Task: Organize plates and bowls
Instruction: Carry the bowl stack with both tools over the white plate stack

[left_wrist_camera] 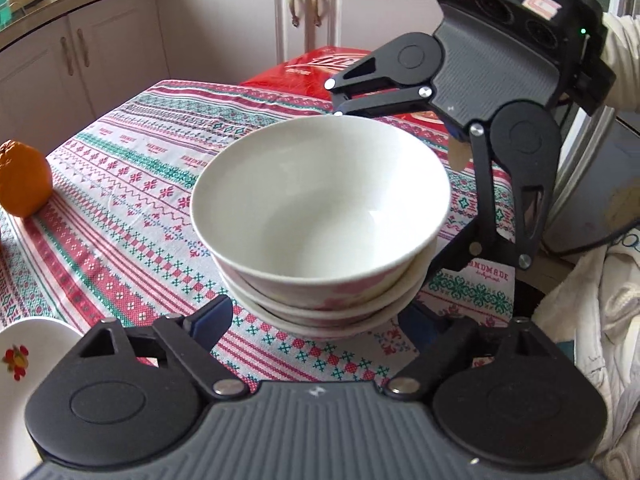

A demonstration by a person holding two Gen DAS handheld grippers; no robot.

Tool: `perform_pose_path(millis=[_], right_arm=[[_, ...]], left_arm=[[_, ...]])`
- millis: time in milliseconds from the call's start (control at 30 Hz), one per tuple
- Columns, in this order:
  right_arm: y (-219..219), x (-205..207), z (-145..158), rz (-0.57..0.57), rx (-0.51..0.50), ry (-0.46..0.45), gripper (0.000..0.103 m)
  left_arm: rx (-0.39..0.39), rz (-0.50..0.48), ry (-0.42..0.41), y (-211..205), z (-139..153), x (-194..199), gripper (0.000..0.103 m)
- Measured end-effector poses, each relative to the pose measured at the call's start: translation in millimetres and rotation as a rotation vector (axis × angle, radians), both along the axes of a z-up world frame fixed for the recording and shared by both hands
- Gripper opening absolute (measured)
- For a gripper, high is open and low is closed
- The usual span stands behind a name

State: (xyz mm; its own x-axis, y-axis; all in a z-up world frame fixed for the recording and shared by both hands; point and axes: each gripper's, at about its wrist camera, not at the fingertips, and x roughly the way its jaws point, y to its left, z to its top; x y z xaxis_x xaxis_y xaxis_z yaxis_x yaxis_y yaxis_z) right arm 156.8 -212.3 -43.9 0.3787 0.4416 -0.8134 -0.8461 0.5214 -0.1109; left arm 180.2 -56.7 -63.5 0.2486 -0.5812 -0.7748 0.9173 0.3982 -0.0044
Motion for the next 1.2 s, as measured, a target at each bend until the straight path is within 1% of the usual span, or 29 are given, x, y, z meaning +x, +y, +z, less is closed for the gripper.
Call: perform_pose_path(millis=[100,200,333,567,900,1067,1200], right_arm=[[1,4,1,0.017,0.008,0.024,0.096],[4,6,2,0.034,0.012,0.034,0.095],[4,8,4,0.037,0.019,0.049,0.093],[6,10,4,0.048,0.016,0.073,0.089],[7,12,3,0.034,0.008,0.088,0.088],[8,10,4,0.029,0.001,0.082,0.088],[10,8,8,0.031,-0.008,0.079,0.088]], left_arm=[[0.009,-0.021,0.000,-1,1,1,0.088],[0.017,-0.041,0.007,-1,0,5,0.084],[0.022,-0.054,0.020,-2,-2,7,0.084],[0.027,-0.078,0.012,-2,-2,8,0.083],[0.029,-0.093,0.008,-4,-1,7,0.082],[0.037,-0.090,0.011,-5,0,6,0.082],[0.028,-0.087,0.013,-2,4,4,0.082]])
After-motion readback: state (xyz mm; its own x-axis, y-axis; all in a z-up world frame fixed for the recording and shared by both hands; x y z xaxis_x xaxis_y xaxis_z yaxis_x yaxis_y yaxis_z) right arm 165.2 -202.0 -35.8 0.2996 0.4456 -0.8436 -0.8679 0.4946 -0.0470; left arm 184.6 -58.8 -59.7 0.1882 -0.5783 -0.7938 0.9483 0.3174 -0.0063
